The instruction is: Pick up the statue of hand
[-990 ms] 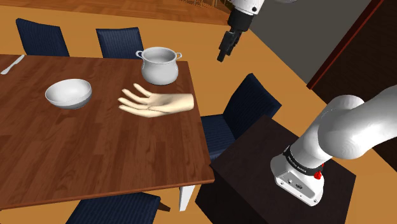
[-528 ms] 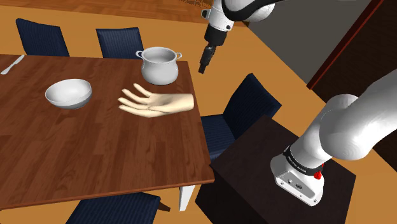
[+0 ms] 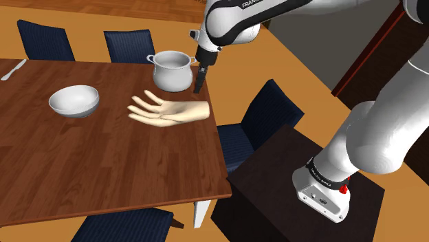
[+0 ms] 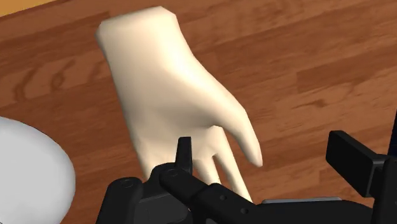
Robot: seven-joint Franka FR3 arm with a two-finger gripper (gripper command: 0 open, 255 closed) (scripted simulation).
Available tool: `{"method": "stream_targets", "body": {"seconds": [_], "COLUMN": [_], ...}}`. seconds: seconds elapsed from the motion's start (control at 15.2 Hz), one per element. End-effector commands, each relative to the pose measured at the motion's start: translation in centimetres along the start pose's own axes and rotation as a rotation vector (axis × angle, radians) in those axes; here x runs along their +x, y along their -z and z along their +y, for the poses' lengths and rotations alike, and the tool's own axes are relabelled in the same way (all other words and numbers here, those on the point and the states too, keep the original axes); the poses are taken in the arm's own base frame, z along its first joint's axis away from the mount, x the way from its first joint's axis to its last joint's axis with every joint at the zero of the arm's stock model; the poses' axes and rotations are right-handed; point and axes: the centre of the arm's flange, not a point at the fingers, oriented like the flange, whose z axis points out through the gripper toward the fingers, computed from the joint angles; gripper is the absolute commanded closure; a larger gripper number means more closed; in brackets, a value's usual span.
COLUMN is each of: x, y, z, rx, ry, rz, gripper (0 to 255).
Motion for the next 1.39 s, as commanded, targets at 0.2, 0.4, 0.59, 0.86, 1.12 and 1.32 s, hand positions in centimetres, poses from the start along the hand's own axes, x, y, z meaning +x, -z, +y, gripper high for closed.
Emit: {"method": "stream_targets", "body": {"seconds": [0.2,0.4,0.59,0.86,1.12,1.32], "x": [4.0,6.4,8.7,9.4,9.1,8.9], "y": [-5.1,-8.2,-11.2,-13.5,-15.6,-16.4], "z": [-0.7,-1.5,-2.5,-2.9,-2.6,-2.6], "rx": [0.019,0.030,0.041,0.046,0.046,0.046], "ry": [0.143,0.228,0.313,0.348,0.348,0.348], "rz": [0.000,-0.001,-0.001,-0.002,-0.002,-0.002], "gripper": [0,0,0,0,0,0]}}
